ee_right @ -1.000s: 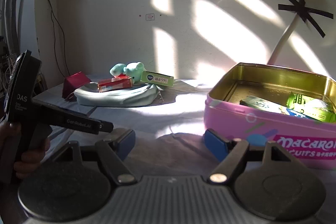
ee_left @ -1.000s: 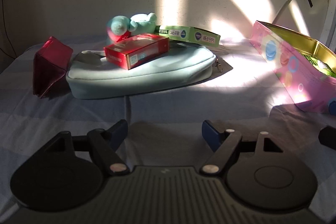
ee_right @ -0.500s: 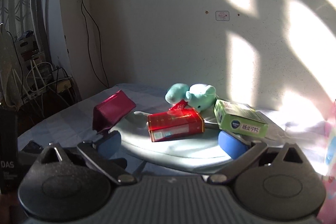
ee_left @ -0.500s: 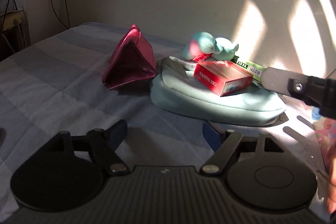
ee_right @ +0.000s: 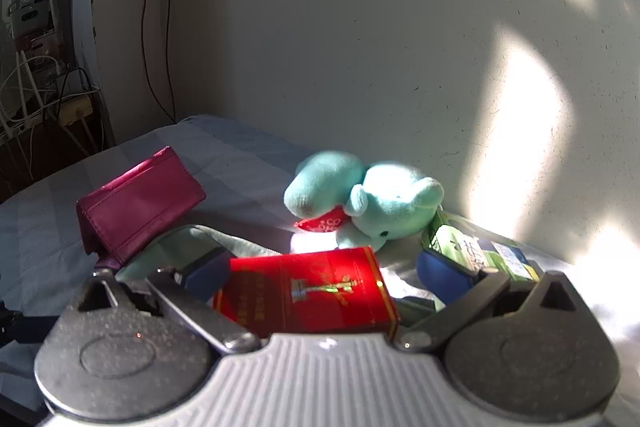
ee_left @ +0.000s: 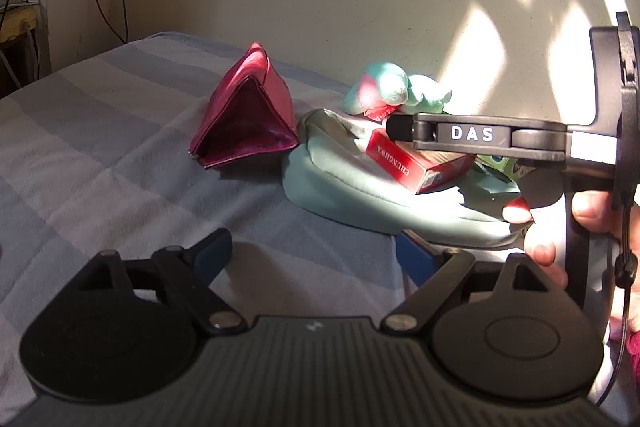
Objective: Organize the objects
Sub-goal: 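Close the right gripper on the red box on the light-blue pouch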
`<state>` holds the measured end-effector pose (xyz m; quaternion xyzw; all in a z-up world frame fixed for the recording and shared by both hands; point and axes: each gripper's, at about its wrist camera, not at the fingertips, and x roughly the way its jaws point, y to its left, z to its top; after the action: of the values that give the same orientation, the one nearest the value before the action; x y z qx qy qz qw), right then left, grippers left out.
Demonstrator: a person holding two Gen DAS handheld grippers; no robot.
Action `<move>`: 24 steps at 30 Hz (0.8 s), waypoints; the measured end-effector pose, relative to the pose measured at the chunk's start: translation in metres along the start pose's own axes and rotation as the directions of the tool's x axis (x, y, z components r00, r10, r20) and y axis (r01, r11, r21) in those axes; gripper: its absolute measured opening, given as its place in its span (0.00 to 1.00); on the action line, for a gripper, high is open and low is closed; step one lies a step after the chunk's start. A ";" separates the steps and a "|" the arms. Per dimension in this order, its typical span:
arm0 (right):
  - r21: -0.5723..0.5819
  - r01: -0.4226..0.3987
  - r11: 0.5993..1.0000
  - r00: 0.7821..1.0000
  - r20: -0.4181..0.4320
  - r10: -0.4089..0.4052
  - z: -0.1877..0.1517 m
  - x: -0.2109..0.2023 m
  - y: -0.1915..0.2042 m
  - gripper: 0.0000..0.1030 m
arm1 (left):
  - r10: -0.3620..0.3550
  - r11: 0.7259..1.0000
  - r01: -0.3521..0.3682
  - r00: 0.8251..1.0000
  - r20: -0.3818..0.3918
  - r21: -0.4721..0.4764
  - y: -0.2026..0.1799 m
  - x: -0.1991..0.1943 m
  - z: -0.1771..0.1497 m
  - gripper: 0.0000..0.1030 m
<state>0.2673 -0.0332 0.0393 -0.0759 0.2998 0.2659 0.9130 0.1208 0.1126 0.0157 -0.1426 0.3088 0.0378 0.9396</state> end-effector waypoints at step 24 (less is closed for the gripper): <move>-0.008 0.002 1.000 1.000 -0.030 -0.002 -0.015 0.008 0.017 0.89 | -0.005 1.000 0.005 1.000 -0.003 0.016 0.000 0.001 -0.001 0.92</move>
<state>0.2564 -0.0197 0.0226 -0.0836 0.3123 0.2651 0.9084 0.1205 0.1122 0.0143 -0.1359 0.3103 0.0329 0.9403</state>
